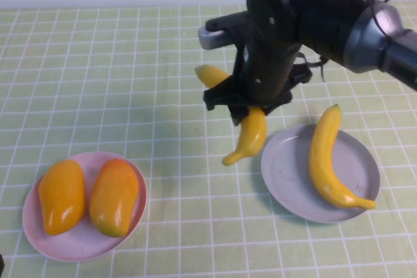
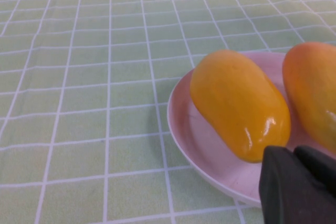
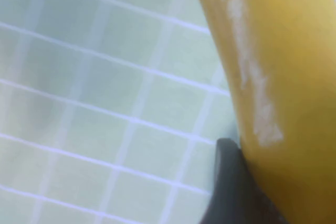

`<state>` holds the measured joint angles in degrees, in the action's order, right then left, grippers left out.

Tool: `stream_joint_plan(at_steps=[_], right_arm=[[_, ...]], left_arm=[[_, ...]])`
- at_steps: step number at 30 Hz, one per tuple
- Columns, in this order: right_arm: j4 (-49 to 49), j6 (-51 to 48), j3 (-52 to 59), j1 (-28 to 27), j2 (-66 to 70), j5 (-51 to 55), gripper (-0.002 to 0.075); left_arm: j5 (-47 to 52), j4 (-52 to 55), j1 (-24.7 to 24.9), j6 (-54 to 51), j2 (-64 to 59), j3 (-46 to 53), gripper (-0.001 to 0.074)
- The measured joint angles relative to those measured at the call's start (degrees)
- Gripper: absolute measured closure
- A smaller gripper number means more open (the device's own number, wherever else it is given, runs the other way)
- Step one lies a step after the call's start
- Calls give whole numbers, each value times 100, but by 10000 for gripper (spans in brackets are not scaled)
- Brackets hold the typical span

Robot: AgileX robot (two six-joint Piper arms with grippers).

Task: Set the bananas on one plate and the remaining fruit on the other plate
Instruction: Put another type of fruit in the right plate

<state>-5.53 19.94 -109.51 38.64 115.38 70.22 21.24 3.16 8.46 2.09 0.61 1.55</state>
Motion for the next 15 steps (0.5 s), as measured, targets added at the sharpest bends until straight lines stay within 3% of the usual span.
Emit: stream_joint_plan(at_steps=[9,15], right_arm=[[235,504,2225,-552,-577,-754,402],[374,540,2817,-695,-591,-1259,402]], left_arm=[[0,0,0,0,0,0,731],[0,0,0,0,0,0,731]])
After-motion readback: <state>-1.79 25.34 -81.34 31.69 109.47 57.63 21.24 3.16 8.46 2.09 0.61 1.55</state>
